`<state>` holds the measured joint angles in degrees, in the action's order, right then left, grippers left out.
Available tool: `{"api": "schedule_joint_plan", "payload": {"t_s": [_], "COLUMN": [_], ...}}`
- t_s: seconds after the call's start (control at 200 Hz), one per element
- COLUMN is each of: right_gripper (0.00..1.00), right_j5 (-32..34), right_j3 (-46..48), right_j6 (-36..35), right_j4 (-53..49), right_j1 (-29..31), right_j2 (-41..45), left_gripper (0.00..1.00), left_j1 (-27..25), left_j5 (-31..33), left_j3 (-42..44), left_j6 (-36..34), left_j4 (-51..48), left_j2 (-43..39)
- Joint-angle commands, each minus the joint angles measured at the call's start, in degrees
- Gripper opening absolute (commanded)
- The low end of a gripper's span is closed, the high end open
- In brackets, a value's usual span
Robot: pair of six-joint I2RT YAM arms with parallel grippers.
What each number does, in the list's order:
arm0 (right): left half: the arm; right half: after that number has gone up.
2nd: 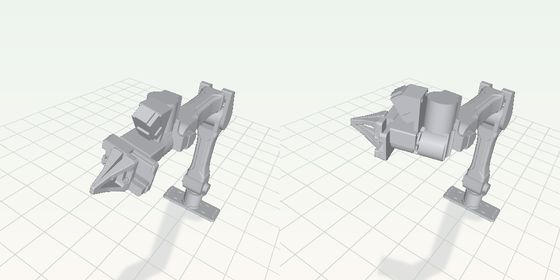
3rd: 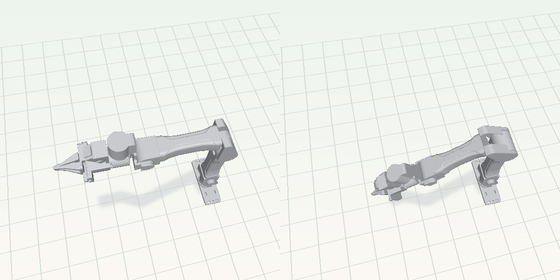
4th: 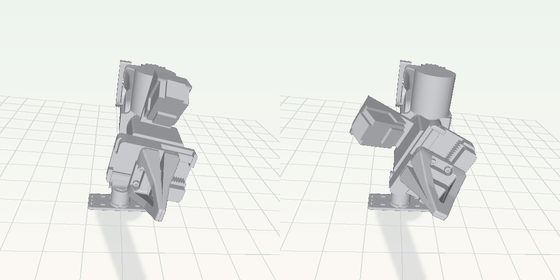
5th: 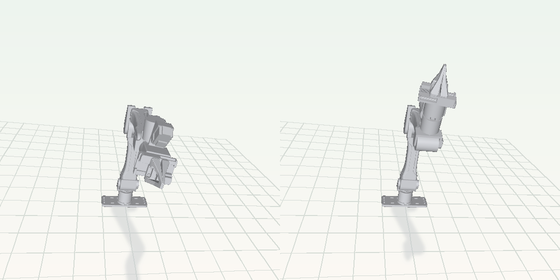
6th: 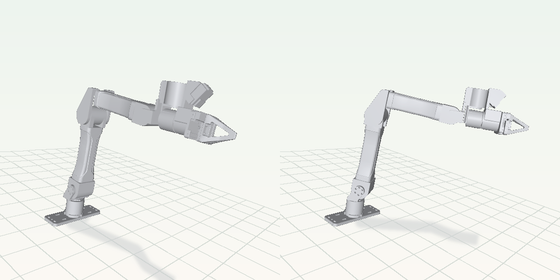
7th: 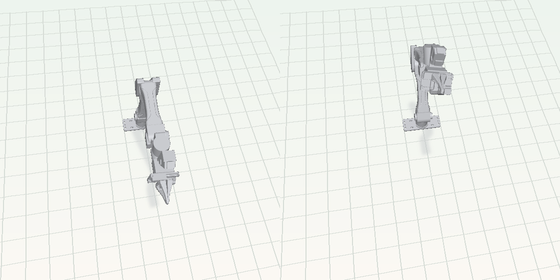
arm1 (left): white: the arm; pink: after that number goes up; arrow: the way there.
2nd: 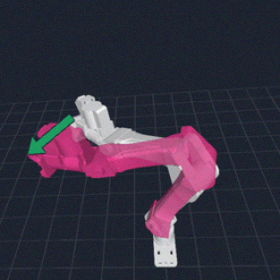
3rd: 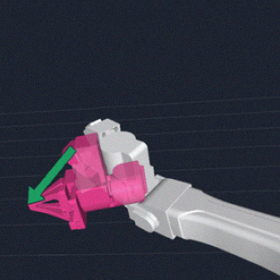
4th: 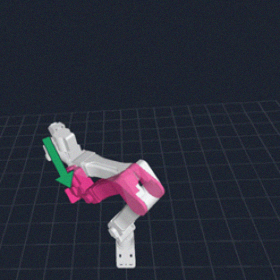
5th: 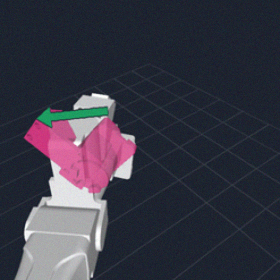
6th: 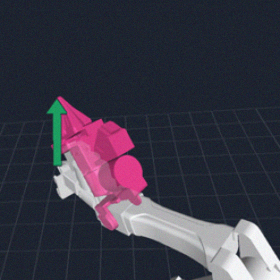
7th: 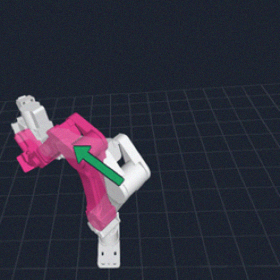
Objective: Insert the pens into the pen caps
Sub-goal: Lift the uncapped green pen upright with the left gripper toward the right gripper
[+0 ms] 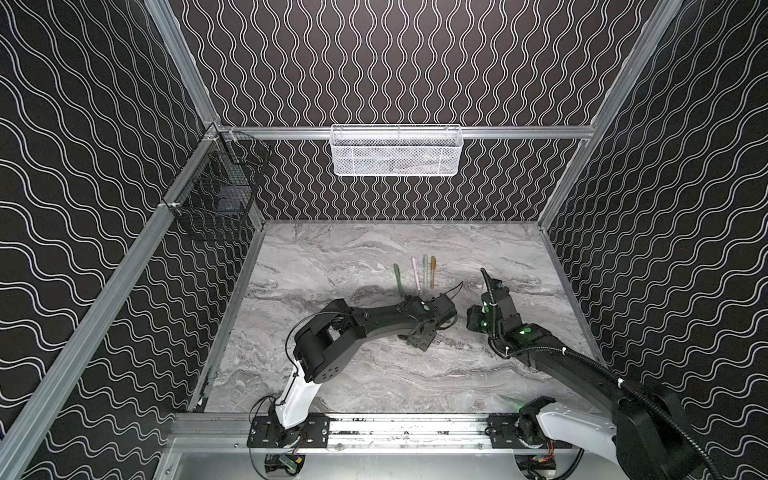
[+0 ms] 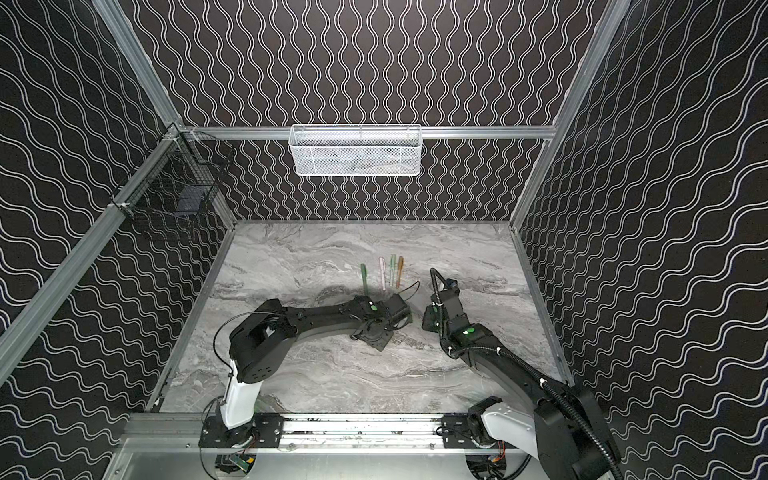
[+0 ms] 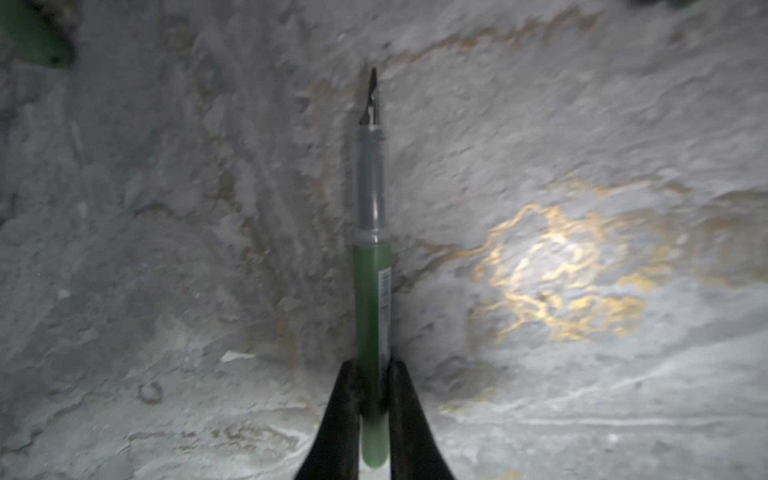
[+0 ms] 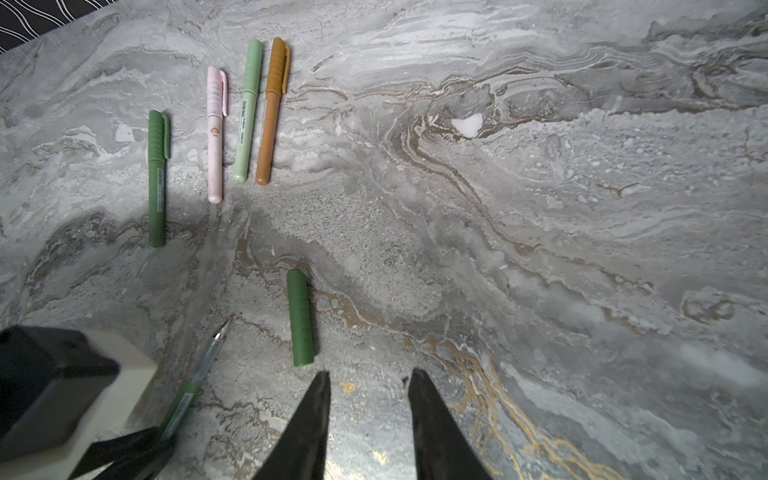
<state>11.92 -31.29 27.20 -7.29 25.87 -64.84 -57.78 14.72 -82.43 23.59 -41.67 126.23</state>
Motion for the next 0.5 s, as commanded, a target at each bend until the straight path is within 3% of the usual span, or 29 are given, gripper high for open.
{"api": "schedule_joint_plan", "payload": {"t_s": [0.0, 0.295, 0.496], "right_gripper": [0.35, 0.39, 0.51], "right_j5": [0.34, -6.78, -19.87], "right_j3": [0.16, 0.41, 1.30], "right_j6": [0.60, 1.03, 4.27], "right_j4": [1.53, 2.45, 8.06], "right_j1": [0.06, -0.09, -0.32], "right_j2": [0.63, 2.70, 4.18], "left_gripper": [0.06, 0.01, 0.00], "left_j1": [1.16, 2.14, 2.40], "left_j5": [0.57, -2.07, -8.85], "left_j3": [1.07, 7.77, 16.80], "left_j6": [0.17, 0.65, -1.13], "left_j4": [1.24, 12.72, 27.11], "left_j2": [-1.94, -12.31, -21.11]}}
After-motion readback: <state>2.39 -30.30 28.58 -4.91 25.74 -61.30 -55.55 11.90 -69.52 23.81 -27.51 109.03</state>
